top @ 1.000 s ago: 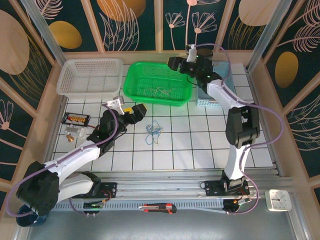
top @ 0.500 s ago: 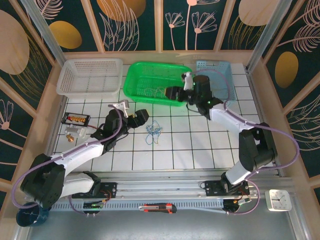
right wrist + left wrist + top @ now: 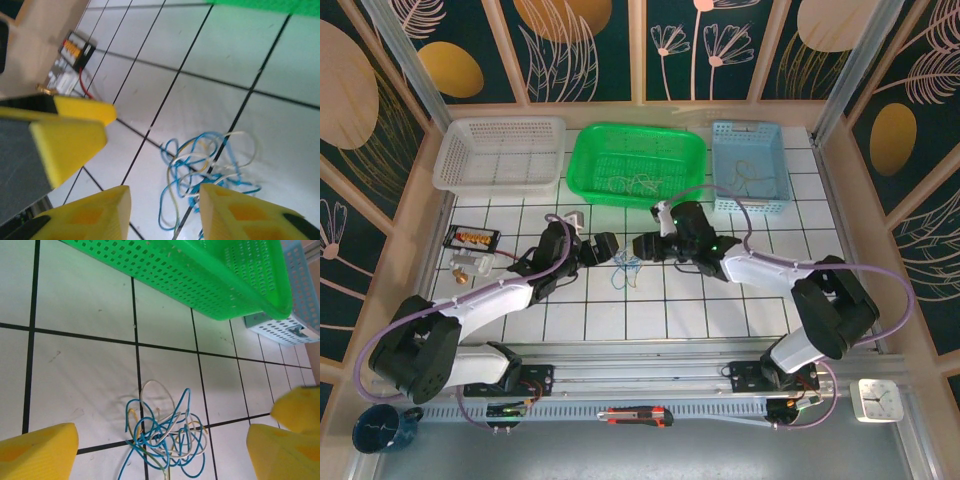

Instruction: Untangle the cables

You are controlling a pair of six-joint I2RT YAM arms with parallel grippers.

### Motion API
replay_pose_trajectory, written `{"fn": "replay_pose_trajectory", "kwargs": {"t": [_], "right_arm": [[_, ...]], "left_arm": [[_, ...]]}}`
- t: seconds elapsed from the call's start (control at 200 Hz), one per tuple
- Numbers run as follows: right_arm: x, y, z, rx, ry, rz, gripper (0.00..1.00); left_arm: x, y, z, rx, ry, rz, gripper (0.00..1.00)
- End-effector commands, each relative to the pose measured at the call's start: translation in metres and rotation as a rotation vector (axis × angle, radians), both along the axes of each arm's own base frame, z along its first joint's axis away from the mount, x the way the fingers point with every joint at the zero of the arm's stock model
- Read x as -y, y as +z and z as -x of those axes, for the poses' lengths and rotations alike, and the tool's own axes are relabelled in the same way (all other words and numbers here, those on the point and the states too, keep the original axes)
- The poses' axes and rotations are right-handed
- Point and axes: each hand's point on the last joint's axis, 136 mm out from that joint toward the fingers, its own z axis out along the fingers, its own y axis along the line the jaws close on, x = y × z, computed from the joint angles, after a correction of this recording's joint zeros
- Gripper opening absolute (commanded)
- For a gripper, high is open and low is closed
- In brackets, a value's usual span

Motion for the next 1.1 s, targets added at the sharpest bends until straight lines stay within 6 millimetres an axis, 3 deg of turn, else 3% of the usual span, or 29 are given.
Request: {"fn": "replay_pose_trajectory", "kwargs": {"t": [0.0,0.205,0.42,0.881,1.096], "right_arm": [[-0.008,-0.003,0.021,-0.014,0.001,0.005,0.37],[-0.026,-0.023,0.061,-0.110,0.020,0.006,0.36],[-0.032,-0.047,0.076,-0.200,-0.022,-0.004,0.38],[-0.035,-0.080,0.071,-0.266,-0.099,0.044,0.37],[-0.036,-0.084,0.062,-0.258,-0.129,0.069,0.37]], "left_arm": [[-0.010,-0.005,0.001,-0.015,0.039,-0.011,0.91],[-0.012,-0.004,-0.004,0.003,0.055,-0.029,0.94],[-0.022,0.004,-0.014,0.048,0.102,-0.049,0.97],[-0.024,0.021,-0.024,0.102,0.090,-0.058,0.99],[-0.025,0.023,-0.023,0.117,0.089,-0.059,0.99]]}}
